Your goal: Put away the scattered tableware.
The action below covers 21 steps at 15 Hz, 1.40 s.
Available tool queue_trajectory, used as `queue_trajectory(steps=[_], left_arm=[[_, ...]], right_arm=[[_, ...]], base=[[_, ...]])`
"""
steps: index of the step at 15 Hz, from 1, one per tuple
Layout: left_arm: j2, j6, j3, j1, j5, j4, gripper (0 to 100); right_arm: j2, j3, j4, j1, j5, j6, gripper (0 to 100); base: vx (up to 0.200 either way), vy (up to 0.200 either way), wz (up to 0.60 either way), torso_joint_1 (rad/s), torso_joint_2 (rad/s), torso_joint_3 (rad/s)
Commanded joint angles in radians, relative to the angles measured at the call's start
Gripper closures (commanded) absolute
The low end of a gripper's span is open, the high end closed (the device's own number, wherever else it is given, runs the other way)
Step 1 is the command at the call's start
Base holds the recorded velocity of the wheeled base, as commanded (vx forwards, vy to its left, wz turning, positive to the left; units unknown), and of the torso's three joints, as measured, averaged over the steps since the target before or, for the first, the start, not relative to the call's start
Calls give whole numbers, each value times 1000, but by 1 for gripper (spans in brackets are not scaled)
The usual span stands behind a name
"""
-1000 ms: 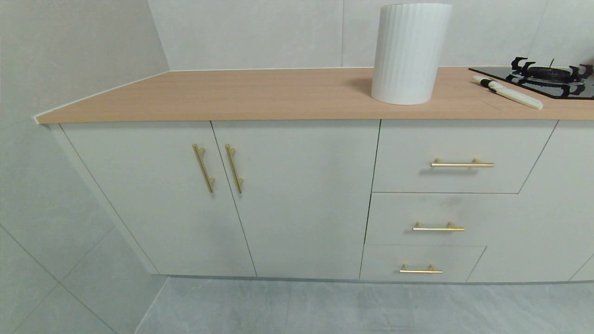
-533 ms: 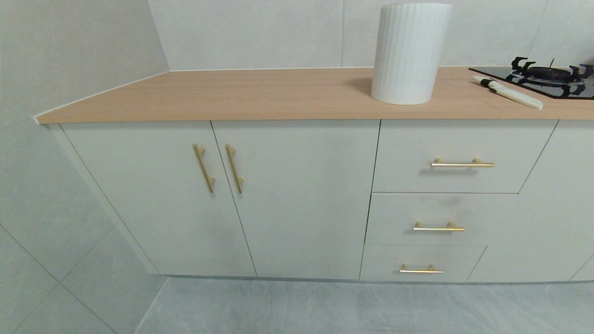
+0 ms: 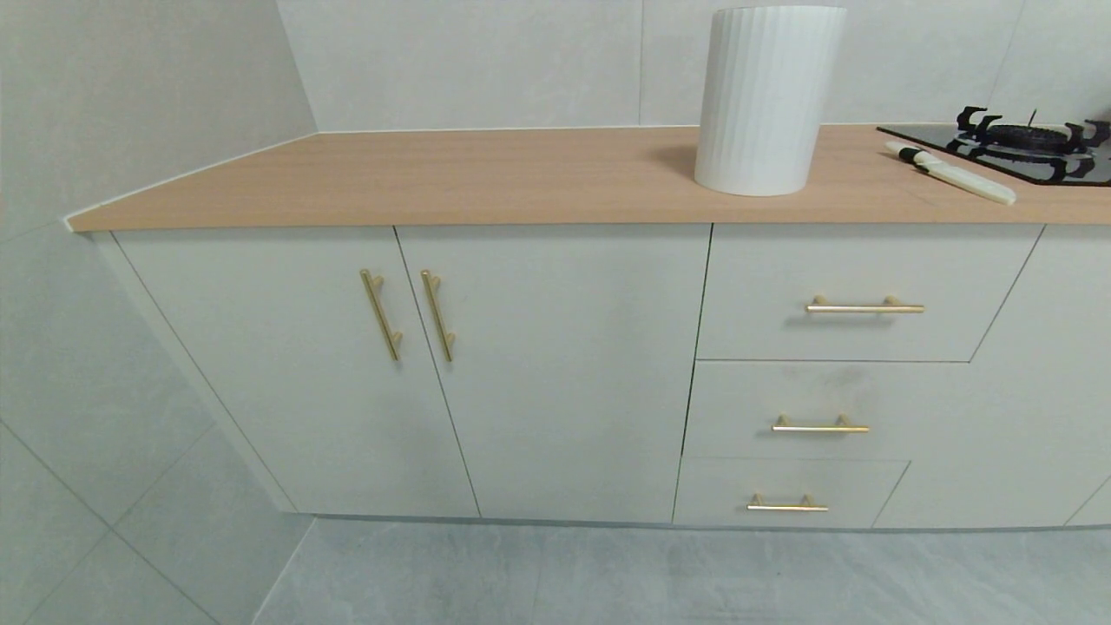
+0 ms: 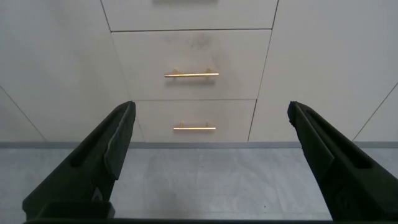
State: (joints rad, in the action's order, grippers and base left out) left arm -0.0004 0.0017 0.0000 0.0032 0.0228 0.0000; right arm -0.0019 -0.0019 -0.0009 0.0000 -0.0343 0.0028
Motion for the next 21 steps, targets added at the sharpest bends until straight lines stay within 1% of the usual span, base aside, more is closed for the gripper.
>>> queue_trajectory(steps=[1,4,15,17,20,21], left_arm=[[0,0,0,1,0,0,0],[0,1,0,0,-1,0,0],[0,0,0,1,-1,-2,0],[0,0,0,0,-1,-2,0],[0,0,0,0,-1,-2,0],[0,0,0,0,-1,-2,0]], right_arm=[[2,0,2,0,1,0,0],[2,0,2,0,1,0,0],[2,0,4,0,2,0,0],[2,0,2,0,2,-1,0],[2,0,2,0,2,-1,0],[2,0,2,0,2,-1,0]], base=[[0,0,0,0,0,0],[0,0,0,0,0,0],[200,0,0,4,-2,4],[0,0,0,0,0,0],[0,0,-600,7,2,2],[0,0,0,0,0,0]])
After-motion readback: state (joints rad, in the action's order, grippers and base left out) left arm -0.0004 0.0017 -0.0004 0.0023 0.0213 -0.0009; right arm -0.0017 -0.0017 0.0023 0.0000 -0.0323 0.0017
